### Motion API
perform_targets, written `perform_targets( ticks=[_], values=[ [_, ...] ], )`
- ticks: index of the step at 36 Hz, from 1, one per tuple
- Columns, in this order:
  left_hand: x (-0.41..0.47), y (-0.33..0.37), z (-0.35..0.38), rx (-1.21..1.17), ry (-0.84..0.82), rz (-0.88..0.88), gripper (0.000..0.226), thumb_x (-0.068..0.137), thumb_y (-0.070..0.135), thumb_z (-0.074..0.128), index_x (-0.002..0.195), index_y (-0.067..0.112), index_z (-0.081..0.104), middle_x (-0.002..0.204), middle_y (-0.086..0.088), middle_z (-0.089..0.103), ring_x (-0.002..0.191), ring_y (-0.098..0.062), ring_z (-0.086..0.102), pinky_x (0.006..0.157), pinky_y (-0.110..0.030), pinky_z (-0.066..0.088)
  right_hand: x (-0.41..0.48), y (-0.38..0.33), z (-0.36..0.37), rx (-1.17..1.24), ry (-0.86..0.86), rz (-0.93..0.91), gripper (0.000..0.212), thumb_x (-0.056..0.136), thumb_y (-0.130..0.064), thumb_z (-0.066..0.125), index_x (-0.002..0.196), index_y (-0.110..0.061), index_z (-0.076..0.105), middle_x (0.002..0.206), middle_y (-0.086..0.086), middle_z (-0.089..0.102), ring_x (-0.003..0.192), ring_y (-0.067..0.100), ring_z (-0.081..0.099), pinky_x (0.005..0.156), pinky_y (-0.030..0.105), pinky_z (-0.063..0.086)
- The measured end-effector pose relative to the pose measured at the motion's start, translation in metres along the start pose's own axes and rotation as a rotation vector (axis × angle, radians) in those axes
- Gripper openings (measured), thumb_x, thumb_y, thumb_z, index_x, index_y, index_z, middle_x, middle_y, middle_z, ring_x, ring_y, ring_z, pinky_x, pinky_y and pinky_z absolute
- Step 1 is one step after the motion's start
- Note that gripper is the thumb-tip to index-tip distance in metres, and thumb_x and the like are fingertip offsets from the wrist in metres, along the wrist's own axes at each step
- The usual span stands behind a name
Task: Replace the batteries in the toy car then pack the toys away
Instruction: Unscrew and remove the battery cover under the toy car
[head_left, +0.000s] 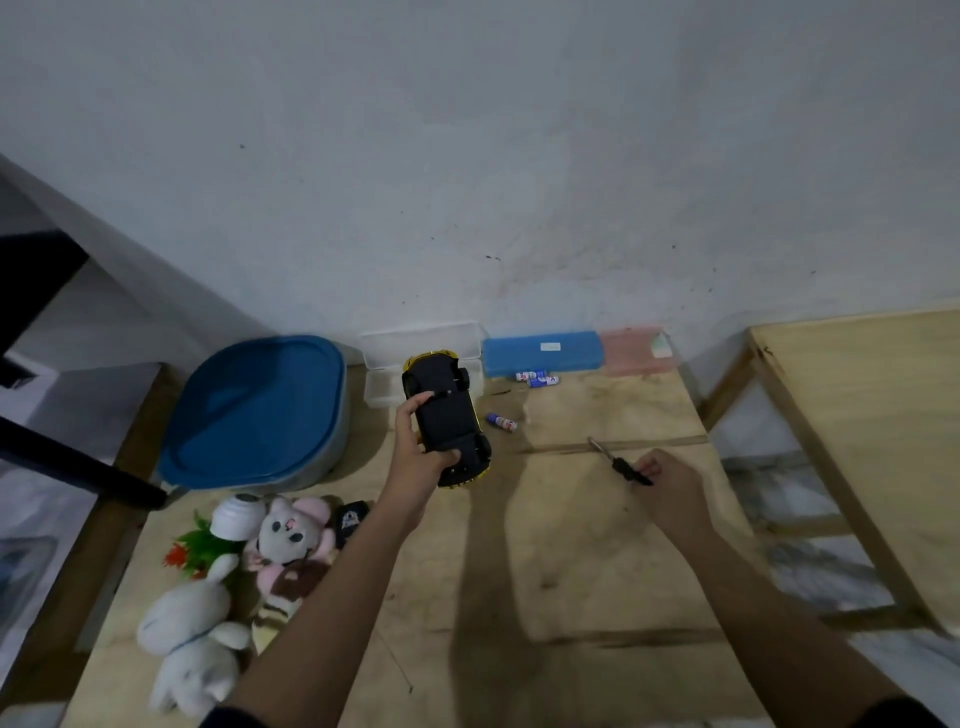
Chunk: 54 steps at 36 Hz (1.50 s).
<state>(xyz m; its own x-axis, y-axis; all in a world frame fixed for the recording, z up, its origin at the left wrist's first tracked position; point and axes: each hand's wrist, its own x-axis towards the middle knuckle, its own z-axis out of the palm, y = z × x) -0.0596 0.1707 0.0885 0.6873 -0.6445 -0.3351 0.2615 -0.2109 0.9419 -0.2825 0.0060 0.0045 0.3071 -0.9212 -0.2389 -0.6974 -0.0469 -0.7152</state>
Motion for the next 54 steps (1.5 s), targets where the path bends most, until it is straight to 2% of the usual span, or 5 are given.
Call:
perform_targets(
  ticks=[13,23,35,41,54],
  values=[
    [-0.010,-0.010,-0.019,-0.047,0.021,-0.007,0.076,0.075,-0.028,0.037,0.115,0.036,0.042,0.114,0.008,0.052,0.098,-0.015,0.054,0.079,-0.039,0.046,0.012,-0.031,0.006,-0.322,0.015,-0.099,0.020,0.072,-0.007,0.068,0.091,-0.011,0.064,0.100,0.016,0.054,0.099,0.036,0.054,0.078,0.041,0.046],
    [-0.011,0.000,-0.033,-0.039,0.031,0.112,0.076,0.074,-0.028,0.038,0.111,0.038,0.043,0.120,0.001,0.050,0.100,-0.018,0.054,0.080,-0.042,0.050,-0.015,-0.157,0.036,0.211,-0.343,-0.416,0.012,0.083,-0.002,0.063,0.094,-0.007,0.068,0.082,-0.006,0.061,0.075,0.005,0.054,0.066,0.001,0.042],
    [-0.010,0.004,-0.043,-0.033,-0.028,0.226,0.070,0.076,-0.029,0.041,0.113,0.031,0.043,0.118,0.001,0.050,0.103,-0.014,0.054,0.085,-0.035,0.051,-0.028,-0.210,0.063,0.124,-0.434,-0.563,0.018,0.085,-0.014,0.065,0.102,-0.008,0.068,0.085,-0.002,0.060,0.067,-0.001,0.050,0.058,0.001,0.039],
    [-0.005,0.008,-0.045,-0.040,-0.063,0.204,0.073,0.077,-0.028,0.040,0.115,0.034,0.045,0.116,0.003,0.053,0.103,-0.016,0.057,0.087,-0.044,0.054,-0.029,-0.216,0.068,0.065,-0.435,-0.562,0.014,0.087,-0.014,0.062,0.097,-0.006,0.068,0.093,0.007,0.059,0.084,0.018,0.055,0.073,0.024,0.043],
    [0.000,0.008,-0.045,0.012,-0.096,0.134,0.087,0.079,-0.024,0.040,0.130,0.046,0.036,0.132,-0.008,0.051,0.115,-0.028,0.056,0.090,-0.039,0.053,-0.028,-0.219,0.062,0.098,-0.460,-0.491,0.009,0.090,-0.012,0.057,0.090,-0.006,0.064,0.090,0.015,0.064,0.084,0.027,0.061,0.082,0.041,0.051]
  ],
)
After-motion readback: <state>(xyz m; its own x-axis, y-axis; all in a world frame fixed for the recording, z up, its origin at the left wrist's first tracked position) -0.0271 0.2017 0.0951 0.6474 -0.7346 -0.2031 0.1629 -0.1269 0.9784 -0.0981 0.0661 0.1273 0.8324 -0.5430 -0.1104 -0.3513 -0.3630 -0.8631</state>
